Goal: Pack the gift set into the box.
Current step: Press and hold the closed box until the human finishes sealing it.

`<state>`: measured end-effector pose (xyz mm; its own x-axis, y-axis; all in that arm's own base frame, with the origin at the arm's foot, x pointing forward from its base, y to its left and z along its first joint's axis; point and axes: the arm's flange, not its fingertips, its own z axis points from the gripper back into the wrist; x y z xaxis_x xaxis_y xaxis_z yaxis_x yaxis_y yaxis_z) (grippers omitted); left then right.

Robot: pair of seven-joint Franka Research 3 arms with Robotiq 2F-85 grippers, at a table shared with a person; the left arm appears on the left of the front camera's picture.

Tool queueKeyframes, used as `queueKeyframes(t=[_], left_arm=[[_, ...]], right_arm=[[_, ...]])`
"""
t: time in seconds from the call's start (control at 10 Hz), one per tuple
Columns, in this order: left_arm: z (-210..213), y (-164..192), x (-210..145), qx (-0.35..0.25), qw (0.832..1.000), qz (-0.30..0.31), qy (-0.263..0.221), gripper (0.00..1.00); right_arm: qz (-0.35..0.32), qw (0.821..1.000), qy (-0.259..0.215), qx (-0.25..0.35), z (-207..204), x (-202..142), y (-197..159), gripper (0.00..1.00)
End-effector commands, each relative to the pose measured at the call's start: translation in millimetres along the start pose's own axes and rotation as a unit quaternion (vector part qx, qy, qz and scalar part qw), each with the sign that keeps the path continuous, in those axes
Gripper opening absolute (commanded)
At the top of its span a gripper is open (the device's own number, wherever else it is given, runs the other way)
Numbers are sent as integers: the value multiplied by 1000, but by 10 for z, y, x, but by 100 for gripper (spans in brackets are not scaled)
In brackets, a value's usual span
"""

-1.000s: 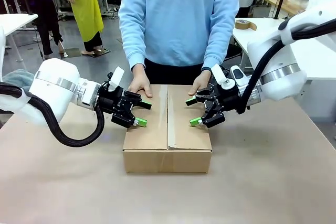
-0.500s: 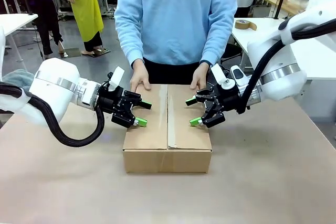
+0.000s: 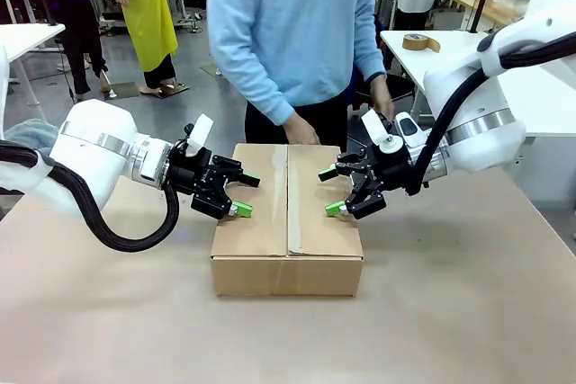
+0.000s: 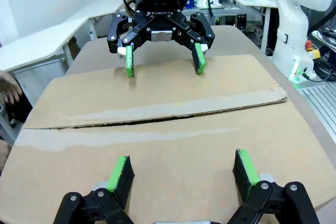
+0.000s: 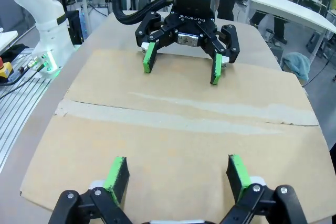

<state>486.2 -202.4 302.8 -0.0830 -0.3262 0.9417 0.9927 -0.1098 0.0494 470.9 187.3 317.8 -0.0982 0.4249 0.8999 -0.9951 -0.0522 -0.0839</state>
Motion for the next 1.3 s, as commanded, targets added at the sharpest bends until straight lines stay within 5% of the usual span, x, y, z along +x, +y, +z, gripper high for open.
queueKeyframes(t=[0.0, 1.2], left_arm=[[-9, -23, -8, -2, 1000, -4, 1, 100], [-9, -23, -8, -2, 1000, -4, 1, 100]], right_arm=[[12, 1000, 3, -2, 5, -28, 20, 100], [12, 1000, 3, -2, 5, -28, 20, 100]])
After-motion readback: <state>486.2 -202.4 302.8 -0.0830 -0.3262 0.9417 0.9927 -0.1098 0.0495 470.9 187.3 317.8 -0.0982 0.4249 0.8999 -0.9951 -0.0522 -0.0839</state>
